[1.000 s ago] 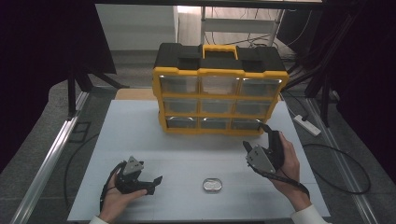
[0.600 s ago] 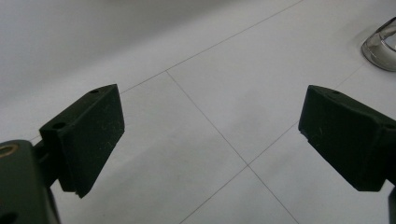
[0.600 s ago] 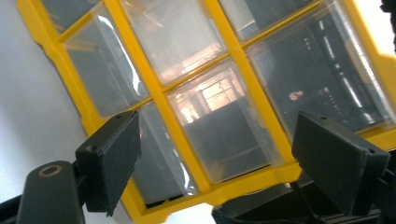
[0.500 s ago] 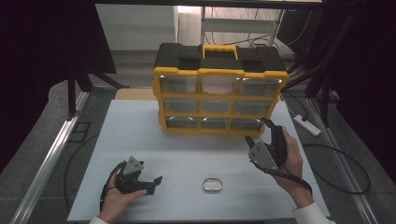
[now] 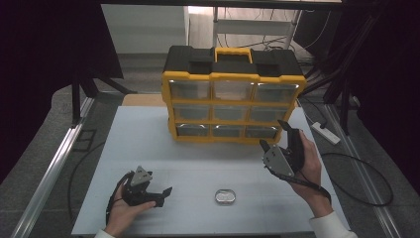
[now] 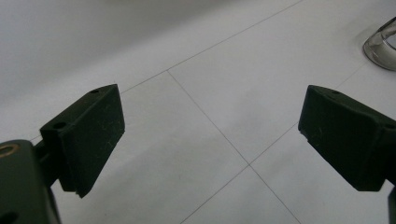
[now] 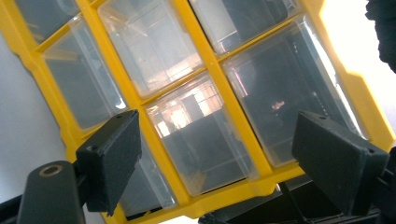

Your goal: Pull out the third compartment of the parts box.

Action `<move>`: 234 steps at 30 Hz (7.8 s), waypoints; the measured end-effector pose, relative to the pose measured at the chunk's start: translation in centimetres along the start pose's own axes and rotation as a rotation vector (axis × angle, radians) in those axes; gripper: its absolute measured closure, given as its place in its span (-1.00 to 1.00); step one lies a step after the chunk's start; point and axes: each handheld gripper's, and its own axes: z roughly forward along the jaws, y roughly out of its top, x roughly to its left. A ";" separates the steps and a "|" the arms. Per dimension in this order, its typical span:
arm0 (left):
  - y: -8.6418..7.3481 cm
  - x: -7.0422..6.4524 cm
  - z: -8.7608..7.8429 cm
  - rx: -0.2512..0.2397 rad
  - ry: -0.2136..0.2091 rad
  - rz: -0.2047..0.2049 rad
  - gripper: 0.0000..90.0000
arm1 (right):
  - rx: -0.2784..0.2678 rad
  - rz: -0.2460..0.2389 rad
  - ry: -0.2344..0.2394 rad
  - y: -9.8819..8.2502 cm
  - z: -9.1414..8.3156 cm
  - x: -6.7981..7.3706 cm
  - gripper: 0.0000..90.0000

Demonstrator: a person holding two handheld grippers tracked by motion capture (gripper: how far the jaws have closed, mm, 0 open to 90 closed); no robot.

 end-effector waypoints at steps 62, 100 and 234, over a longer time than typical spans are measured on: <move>-0.1 0.1 -0.2 -0.005 0.006 0.001 -0.83 | 0.018 -0.030 -0.086 1.0 2.8 -3.7 -0.64; 0.0 -0.1 -0.2 -0.005 0.012 -0.002 -0.83 | 0.021 -0.097 -0.131 1.8 5.1 -4.9 -0.63; -0.2 0.3 -0.5 -0.012 0.021 -0.008 -0.82 | -0.015 -0.233 -0.251 1.0 4.7 -5.9 0.67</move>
